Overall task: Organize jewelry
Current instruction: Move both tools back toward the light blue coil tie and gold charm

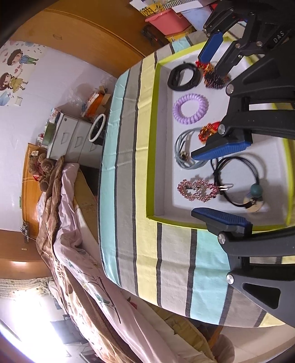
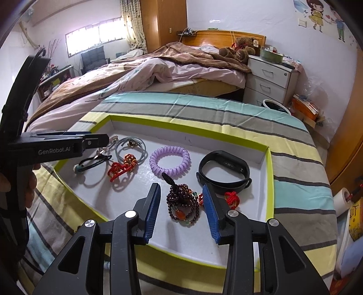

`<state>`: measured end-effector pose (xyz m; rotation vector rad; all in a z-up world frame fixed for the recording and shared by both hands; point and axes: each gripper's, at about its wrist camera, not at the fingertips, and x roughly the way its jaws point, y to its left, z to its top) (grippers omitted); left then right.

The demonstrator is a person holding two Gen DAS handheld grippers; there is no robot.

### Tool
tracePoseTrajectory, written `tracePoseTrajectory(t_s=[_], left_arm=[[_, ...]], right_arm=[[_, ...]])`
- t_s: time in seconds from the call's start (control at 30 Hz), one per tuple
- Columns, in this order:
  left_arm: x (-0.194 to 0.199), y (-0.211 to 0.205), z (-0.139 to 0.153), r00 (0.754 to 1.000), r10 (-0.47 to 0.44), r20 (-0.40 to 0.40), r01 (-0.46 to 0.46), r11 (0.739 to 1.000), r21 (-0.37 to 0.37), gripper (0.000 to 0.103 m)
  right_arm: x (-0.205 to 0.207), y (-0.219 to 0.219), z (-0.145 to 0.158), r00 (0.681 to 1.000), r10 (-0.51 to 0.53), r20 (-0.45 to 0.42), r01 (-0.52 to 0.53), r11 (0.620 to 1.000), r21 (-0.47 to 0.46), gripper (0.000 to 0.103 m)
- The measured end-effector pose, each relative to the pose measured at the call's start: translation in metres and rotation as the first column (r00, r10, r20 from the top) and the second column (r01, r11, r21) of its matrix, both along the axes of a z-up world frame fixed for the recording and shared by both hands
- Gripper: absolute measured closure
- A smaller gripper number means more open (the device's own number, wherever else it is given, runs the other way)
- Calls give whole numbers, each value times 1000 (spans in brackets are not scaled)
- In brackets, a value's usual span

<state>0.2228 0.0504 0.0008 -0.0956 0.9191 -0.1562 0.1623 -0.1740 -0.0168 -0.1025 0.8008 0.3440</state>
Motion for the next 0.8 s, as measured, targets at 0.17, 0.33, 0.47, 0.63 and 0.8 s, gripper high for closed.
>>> tracePoseTrajectory(t_s=[0.17, 0.33, 0.47, 0.63, 0.8], left_arm=[[-22, 4, 11, 1000, -9, 23, 9, 1000, -19, 60], [-50, 11, 19, 999, -1, 47, 3, 999, -45, 59], [-75, 16, 19, 998, 8, 57, -4, 998, -60, 55], [-102, 20, 15, 998, 10, 65, -7, 999, -46, 54], [-120, 24, 10, 998, 11, 54, -8, 998, -55, 54]], right_arm=[[-11, -2, 6, 1000, 1, 10, -1, 1000, 22, 63], [-30, -4, 12, 1000, 14, 19, -15, 999, 50, 63], [-45, -6, 15, 1000, 21, 19, -22, 997, 80, 63], [-57, -5, 8, 999, 34, -11, -33, 995, 92, 63], [-61, 4, -6, 997, 45, -64, -40, 996, 79, 63]])
